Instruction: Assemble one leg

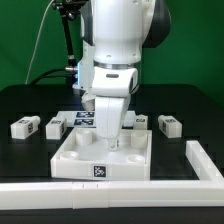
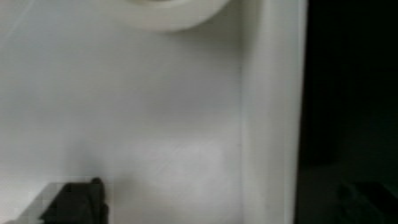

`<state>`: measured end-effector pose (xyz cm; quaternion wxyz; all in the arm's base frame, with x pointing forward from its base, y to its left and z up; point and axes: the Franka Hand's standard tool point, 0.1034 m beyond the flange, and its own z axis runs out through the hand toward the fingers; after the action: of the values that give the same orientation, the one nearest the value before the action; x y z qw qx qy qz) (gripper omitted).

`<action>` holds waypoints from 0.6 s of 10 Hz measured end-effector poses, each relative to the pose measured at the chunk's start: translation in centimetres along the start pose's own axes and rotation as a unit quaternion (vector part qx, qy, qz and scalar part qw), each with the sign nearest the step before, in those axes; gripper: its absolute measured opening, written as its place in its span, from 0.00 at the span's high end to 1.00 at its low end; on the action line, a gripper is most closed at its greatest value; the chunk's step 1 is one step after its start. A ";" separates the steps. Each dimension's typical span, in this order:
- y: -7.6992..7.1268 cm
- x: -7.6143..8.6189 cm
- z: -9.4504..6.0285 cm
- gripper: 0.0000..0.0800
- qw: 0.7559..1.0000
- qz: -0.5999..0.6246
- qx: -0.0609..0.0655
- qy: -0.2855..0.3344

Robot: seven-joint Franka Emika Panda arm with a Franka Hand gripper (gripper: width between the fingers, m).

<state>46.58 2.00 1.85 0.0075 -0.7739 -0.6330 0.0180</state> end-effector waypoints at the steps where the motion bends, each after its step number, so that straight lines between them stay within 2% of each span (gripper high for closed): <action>1: 0.3 0.1 -0.5 0.35 1.000 0.001 -0.006 0.001; 3: 0.0 0.0 -0.1 0.71 1.000 0.001 -0.001 0.000; 4: 0.0 0.0 -0.1 0.71 1.000 0.001 -0.001 0.000; 5: 0.0 0.0 -0.1 0.93 1.000 0.001 -0.001 0.000; 6: 0.0 0.0 -0.1 0.93 1.000 0.001 -0.001 0.000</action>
Offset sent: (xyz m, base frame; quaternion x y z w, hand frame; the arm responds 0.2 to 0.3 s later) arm 0.0000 0.0000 0.0000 0.0000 0.0000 0.0000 1.0000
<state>46.60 1.99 1.92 0.0068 -0.7745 -0.6323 0.0170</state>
